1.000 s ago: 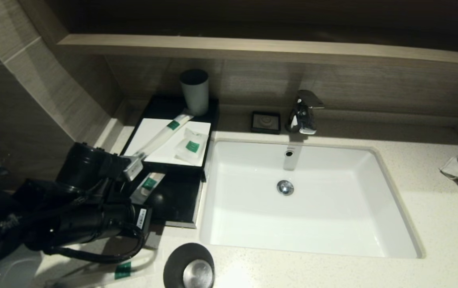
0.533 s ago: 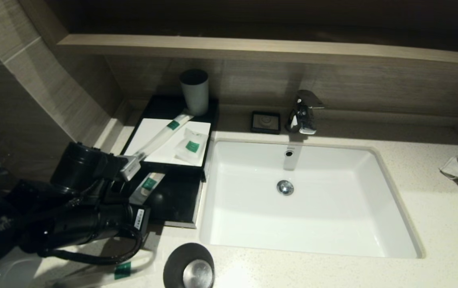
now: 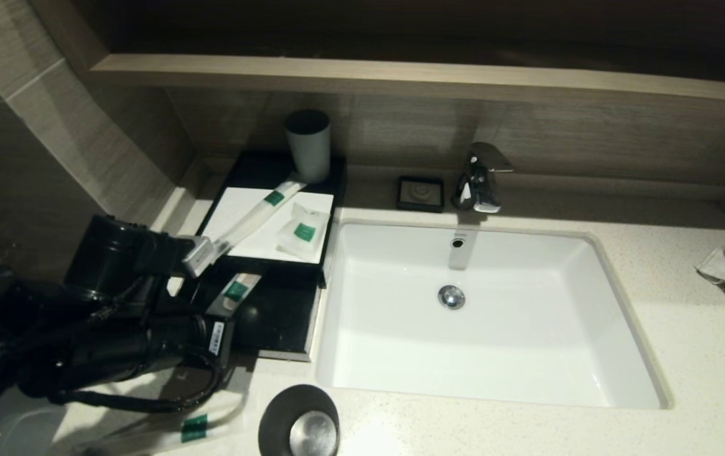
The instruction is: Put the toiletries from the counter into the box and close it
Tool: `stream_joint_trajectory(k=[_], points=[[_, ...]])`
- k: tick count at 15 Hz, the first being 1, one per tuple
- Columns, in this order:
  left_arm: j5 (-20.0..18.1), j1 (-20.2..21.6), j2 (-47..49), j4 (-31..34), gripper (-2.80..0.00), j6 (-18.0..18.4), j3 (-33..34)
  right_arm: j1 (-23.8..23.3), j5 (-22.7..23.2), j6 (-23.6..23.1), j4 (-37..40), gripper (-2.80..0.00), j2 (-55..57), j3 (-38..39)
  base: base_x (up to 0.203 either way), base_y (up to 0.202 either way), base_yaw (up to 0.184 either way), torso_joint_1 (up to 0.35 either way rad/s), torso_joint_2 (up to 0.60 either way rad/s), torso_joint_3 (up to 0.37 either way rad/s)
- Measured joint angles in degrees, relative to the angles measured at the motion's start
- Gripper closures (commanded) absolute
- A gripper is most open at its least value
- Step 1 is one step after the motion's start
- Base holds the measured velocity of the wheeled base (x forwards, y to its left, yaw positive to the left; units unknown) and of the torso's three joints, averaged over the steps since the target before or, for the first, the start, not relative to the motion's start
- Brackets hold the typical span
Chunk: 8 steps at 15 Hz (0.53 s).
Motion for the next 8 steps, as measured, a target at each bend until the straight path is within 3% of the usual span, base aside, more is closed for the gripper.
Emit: stream_joint_trajectory(k=[8], points=[[0.2,0.0,-2.4,-1.8,0.0,-0.1,-2.2,0.0,0.0,0.0,0.0,0.0,0.0,0.0,0.0,0.0,0.0,0.0,0.0,0.0]])
